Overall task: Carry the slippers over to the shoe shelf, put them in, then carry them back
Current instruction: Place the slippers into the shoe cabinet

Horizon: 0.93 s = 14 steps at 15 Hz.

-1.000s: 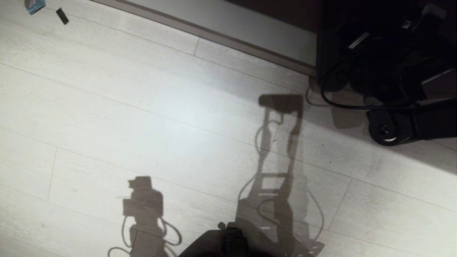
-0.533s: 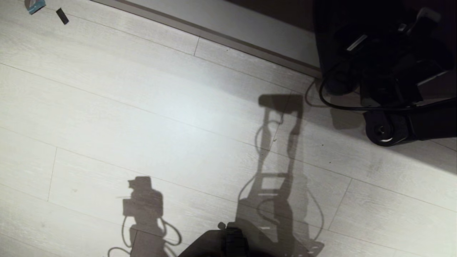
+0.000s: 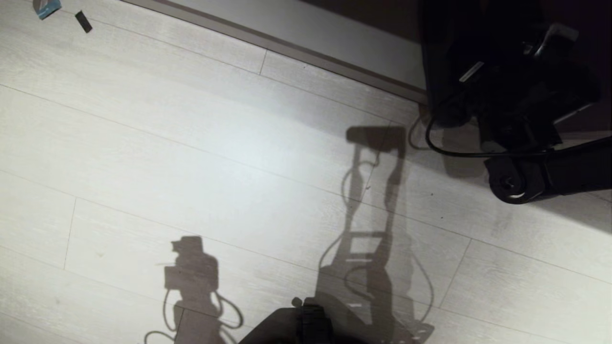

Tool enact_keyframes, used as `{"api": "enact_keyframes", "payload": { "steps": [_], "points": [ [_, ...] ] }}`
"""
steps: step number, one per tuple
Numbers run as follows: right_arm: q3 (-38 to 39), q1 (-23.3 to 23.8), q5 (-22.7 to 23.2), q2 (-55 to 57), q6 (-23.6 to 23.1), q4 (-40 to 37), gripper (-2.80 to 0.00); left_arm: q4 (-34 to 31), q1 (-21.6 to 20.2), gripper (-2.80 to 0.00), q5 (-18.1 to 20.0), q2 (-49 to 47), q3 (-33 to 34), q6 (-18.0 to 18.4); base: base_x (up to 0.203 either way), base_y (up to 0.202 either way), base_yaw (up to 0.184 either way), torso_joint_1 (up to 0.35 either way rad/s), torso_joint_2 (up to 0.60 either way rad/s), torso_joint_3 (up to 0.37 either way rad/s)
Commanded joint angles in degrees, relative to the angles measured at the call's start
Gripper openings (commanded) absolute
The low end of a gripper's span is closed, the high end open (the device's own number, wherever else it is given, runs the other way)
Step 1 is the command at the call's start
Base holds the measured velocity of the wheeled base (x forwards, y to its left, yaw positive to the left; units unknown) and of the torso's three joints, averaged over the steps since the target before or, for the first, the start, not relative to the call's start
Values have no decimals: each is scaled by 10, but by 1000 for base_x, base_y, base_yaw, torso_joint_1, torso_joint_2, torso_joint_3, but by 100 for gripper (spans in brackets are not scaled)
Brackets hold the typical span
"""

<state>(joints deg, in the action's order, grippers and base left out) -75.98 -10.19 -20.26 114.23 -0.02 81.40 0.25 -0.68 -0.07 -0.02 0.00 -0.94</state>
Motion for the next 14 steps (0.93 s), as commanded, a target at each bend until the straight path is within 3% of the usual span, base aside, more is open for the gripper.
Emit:
{"api": "enact_keyframes", "payload": {
  "steps": [1,7,14],
  "points": [
    [20,-1,1,-6,-1,8,0,0,0,-280,0,0,0,0,0,0,0,0,0,0],
    [85,-13,15,-52,-18,25,0,0,0,-280,0,-1,0,-1,0,0,0,0,0,0],
    [223,-30,51,-145,-28,23,0,0,0,-280,0,-1,0,-1,0,0,0,0,0,0]
  ]
}}
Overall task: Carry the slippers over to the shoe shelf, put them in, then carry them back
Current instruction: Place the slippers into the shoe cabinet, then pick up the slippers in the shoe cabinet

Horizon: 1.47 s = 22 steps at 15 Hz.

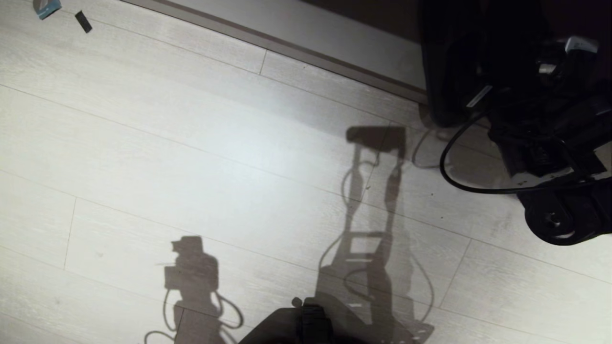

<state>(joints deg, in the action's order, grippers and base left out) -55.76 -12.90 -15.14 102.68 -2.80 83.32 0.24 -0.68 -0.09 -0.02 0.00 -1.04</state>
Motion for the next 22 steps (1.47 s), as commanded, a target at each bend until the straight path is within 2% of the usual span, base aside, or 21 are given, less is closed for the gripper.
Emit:
{"api": "enact_keyframes", "payload": {
  "steps": [1,4,8,12,16,17,22],
  "points": [
    [46,-7,5,-46,-1,3,0,0,0,-280,0,-1,0,0,0,0,0,0,0,0],
    [117,-18,21,-91,-2,1,0,0,0,-280,0,-1,0,0,0,0,0,0,0,0],
    [218,-25,70,-178,-3,-35,0,0,0,-280,0,-1,0,0,0,0,0,0,0,0],
    [263,-28,112,-313,1,-159,0,0,0,-280,0,-1,0,0,0,0,0,0,0,0],
    [270,-30,163,-478,27,-342,0,0,0,-280,0,-1,0,0,0,0,0,0,0,0],
    [265,-31,172,-513,30,-396,-280,0,0,-280,0,-1,0,0,0,0,0,0,0,0],
    [232,-29,164,-701,31,-634,-280,0,0,-280,0,-1,0,2,0,0,0,0,0,0]
  ]
}}
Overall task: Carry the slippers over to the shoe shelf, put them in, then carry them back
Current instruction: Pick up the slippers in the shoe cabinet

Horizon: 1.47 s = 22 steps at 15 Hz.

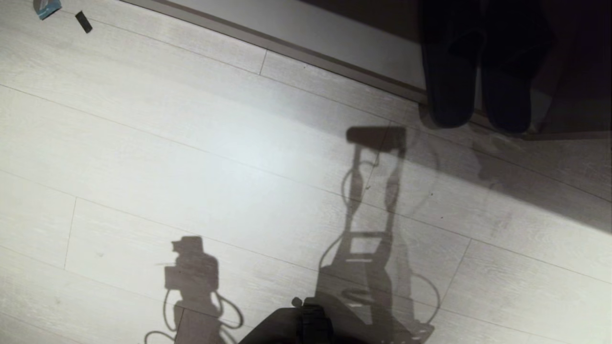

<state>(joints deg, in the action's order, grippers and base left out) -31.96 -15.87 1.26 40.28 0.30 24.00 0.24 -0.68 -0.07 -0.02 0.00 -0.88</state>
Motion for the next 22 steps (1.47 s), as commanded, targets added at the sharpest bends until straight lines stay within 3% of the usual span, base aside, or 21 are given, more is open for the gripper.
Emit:
{"api": "enact_keyframes", "payload": {
  "steps": [1,6,13,17,22],
  "points": [
    [-7,9,-4,-104,0,-71,-280,0,0,-280,0,-1,0,0,0,0,0,0,0,0],
    [49,136,-5,-208,-9,-106,-280,0,0,-280,0,0,0,2,0,0,0,0,0,0],
    [191,151,9,-383,-33,-173,-280,0,0,-280,0,-1,0,-2,0,0,0,0,0,0],
    [308,152,-16,-403,-47,-206,-280,0,0,-280,0,-1,0,-1,0,0,0,0,0,0],
    [317,152,-13,-403,-45,-249,-280,0,0,-280,0,-1,0,0,0,0,0,3,2,149]
  ]
}}
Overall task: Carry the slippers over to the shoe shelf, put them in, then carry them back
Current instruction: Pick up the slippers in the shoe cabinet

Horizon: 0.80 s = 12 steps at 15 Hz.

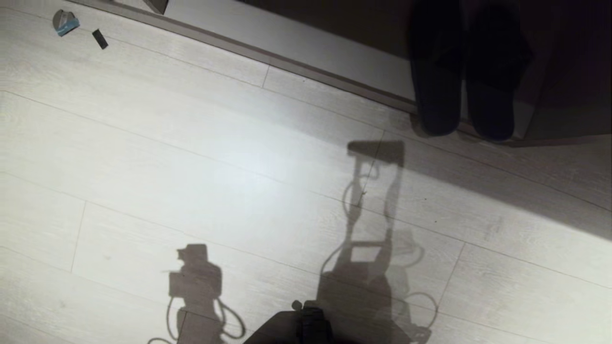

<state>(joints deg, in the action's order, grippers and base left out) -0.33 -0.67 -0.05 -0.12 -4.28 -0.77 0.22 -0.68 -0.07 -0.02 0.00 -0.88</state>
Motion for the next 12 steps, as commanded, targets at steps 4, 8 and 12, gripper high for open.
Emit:
{"api": "enact_keyframes", "payload": {
  "steps": [4,8,12],
  "points": [
    [2,0,4,1,1,1,-280,0,0,-280,0,-1,0,-3,0,0,0,3,2,200],
    [2,0,5,1,1,1,-280,0,0,-280,0,0,0,-3,0,0,0,1,2,205],
    [2,0,5,1,2,2,-280,0,0,-280,0,-1,0,-3,0,0,0,1,3,204]
  ]
}}
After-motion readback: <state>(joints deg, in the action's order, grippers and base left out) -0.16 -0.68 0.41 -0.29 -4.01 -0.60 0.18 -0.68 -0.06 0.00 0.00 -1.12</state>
